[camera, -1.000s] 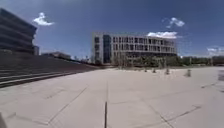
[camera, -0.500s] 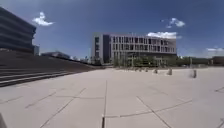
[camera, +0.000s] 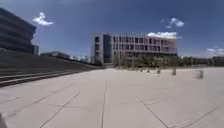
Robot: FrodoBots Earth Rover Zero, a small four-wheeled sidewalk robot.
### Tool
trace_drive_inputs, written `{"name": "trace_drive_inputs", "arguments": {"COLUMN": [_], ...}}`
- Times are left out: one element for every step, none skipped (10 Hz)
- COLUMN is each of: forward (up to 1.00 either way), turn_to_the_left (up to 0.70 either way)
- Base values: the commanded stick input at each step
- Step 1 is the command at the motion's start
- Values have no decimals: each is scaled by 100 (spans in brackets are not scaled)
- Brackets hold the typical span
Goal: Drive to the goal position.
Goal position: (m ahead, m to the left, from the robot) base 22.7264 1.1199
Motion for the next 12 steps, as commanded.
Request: {"name": "trace_drive_inputs", "arguments": {"forward": [100, 100, 100, 100, 100, 100, 100, 100, 100, 100, 100, 100], "turn_to_the_left": [11, 27, 27, 14, 0, 0, 0, 0, 0, 0, 0, 0]}}
